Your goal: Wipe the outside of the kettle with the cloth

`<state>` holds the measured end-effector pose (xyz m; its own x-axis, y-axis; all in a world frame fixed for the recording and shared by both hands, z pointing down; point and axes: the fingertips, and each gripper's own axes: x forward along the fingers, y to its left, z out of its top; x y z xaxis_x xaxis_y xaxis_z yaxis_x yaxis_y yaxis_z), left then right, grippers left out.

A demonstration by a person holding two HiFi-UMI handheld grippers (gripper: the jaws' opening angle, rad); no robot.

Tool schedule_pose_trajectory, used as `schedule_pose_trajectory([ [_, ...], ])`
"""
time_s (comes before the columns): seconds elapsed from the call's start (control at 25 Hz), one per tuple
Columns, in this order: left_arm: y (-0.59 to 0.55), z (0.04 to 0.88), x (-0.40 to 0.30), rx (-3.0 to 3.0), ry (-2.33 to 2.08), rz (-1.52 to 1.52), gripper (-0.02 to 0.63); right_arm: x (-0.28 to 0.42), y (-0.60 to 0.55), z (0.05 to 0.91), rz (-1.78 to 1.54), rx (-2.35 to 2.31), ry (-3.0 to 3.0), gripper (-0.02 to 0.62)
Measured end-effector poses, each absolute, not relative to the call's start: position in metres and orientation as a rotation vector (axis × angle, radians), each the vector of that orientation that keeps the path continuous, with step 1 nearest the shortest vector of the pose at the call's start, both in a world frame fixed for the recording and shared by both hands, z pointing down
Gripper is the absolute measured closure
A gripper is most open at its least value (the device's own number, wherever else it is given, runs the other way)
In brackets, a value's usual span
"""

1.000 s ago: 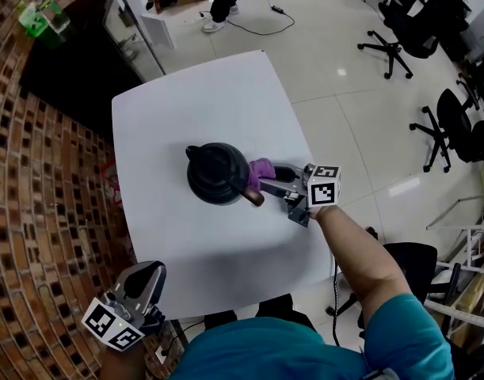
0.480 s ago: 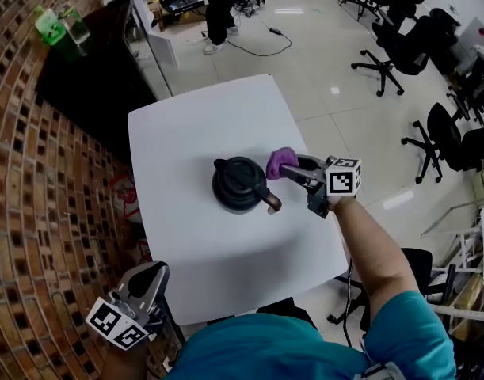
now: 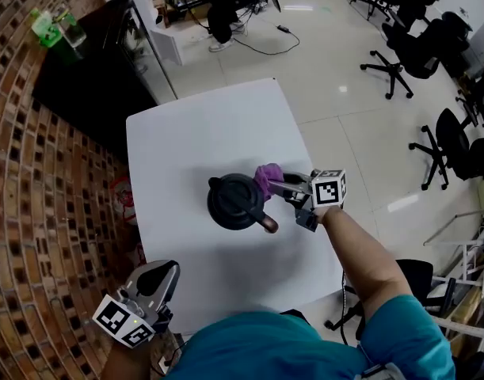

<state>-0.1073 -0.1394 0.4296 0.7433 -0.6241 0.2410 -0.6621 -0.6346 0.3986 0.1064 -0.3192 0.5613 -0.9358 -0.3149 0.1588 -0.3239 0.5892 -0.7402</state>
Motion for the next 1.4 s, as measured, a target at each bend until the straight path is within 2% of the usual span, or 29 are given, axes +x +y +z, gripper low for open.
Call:
schedule_pose_trajectory([
  [0.28, -0.156, 0.444, -0.085, 2.496, -0.948, 0.190, 0.606, 0.117, -0.309, 0.599, 0.843, 0.360, -2.496, 0.416],
  [0.36, -0.161, 0.443, -0.087, 2.494, -0.955, 0.184, 0.606, 0.115, -0.332, 0.575, 0.919, 0.322, -2.564, 0.416],
  [0.52, -0.171, 0.439, -0.095, 2.487, -0.988, 0.171, 0.606, 0.078, -0.368, 0.515, 1.274, 0.119, -2.710, 0.414],
  [0.68, -0.180, 0.441, -0.102, 2.476, -1.014, 0.167, 0.606, 0.042, -0.354, 0.525, 1.467, -0.152, -2.600, 0.414],
  [0.84, -0.189, 0.445, -0.109, 2.468, -1.027, 0.168, 0.606, 0.037, -0.354, 0.546, 1.650, -0.195, -2.517, 0.416],
  [1.04, -0.196, 0.449, -0.113, 2.458, -1.032, 0.157, 0.606, 0.040, -0.350, 0.587, 1.633, -0.117, -2.350, 0.416],
  [1.16, -0.198, 0.453, -0.118, 2.453, -1.036, 0.154, 0.606, 0.048, -0.358, 0.603, 1.426, -0.057, -2.256, 0.416],
  [1.28, -0.199, 0.454, -0.126, 2.440, -1.052, 0.135, 0.606, 0.033, -0.376, 0.573, 1.398, -0.136, -2.316, 0.414],
  [1.4, -0.200, 0.453, -0.136, 2.428, -1.071, 0.114, 0.606, -0.005, -0.372, 0.528, 1.434, -0.423, -2.371, 0.414],
])
